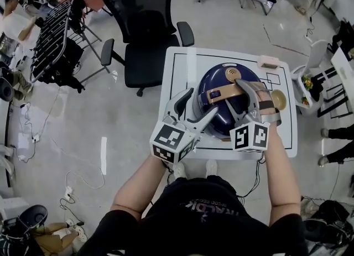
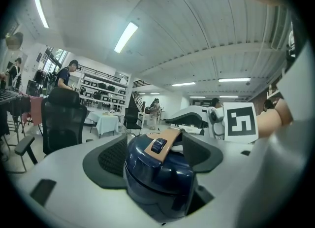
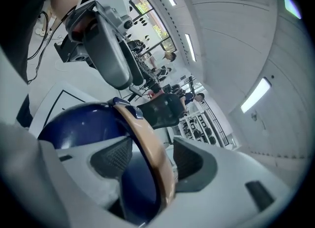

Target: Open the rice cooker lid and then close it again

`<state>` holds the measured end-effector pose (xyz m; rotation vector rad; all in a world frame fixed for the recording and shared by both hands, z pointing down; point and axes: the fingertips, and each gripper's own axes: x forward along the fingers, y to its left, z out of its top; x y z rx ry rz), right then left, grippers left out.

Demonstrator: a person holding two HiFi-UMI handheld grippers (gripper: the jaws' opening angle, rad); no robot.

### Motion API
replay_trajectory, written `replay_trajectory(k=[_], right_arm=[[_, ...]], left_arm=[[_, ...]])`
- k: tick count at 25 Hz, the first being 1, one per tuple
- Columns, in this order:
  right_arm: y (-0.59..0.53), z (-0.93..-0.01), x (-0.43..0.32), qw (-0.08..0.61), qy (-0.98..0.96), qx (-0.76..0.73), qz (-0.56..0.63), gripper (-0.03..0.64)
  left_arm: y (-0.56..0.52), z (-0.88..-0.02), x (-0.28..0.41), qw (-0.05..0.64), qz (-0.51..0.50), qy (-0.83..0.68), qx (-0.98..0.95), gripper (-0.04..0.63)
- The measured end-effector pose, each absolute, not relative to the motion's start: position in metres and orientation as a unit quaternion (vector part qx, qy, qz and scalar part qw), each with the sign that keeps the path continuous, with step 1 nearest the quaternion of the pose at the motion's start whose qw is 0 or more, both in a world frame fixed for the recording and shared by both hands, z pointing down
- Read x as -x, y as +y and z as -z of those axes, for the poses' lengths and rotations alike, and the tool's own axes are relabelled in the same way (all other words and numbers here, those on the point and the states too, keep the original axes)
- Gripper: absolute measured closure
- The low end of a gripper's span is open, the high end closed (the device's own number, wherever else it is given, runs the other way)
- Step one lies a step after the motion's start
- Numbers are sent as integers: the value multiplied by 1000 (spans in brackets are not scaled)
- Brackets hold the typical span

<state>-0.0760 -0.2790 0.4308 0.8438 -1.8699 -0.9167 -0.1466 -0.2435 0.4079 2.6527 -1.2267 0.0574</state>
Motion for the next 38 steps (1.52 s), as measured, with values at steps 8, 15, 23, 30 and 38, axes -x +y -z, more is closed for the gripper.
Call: replay_trajectory(k=[8,15,23,30,38], right_arm=[[-275,-437,84,472,-706,-316,422,430],[-276,-438,84,475,-703,-331,414,433],[-278,-437,85,474,-704,-345,400,433],[-274,-436,85,468,-716,-342,390,433],[-274,-435,83,460,-727,-330,388,433]], left_arm=[[-244,-411,151,110,-27,-399,-910,258],[-241,-413,150,107,-33,-372,-921,258],[-238,-418,145,104,-41,-349,-931,259],[-240,-417,145,101,-43,-369,-923,259],[-258,-400,146,88,-26,-412,-907,559]])
